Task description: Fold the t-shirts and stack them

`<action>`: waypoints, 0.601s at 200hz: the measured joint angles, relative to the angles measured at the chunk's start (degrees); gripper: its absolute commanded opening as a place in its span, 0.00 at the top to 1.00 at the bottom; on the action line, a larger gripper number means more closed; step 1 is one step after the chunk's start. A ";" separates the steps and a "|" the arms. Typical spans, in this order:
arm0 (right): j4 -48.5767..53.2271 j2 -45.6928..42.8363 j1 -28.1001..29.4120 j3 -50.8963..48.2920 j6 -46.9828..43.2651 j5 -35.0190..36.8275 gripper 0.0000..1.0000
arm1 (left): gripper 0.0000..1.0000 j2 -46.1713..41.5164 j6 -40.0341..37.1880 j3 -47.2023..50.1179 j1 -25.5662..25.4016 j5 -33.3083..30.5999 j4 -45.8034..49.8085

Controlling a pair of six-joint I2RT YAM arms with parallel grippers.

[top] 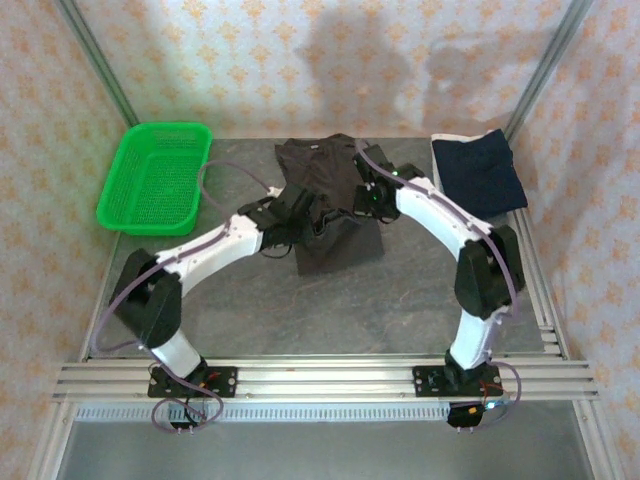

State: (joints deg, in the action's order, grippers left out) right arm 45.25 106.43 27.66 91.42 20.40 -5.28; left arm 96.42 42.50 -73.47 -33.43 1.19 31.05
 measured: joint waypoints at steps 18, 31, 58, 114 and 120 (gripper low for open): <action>0.66 4.92 -1.44 4.90 -1.38 -1.18 0.99 | 1.00 5.14 -2.49 -4.15 2.97 2.47 1.11; 1.38 8.22 -2.47 8.26 -2.47 -2.12 0.96 | 1.00 8.20 -4.04 -6.49 4.96 3.78 1.79; 3.26 15.08 -3.98 15.80 -4.26 -3.65 0.91 | 1.00 14.08 -6.62 -10.80 8.85 7.32 3.30; 6.60 24.30 -4.87 25.00 -5.60 -5.05 0.83 | 0.91 24.02 -9.57 -19.52 13.00 12.09 6.49; 6.80 24.59 -5.20 25.40 -5.75 -5.35 0.81 | 0.88 24.76 -9.77 -20.52 13.31 12.39 7.02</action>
State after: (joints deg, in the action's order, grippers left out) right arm 52.05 131.02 22.46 116.81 14.66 -10.63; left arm 121.19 32.73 -94.00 -20.12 13.58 38.06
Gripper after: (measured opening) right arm 0.152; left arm 0.059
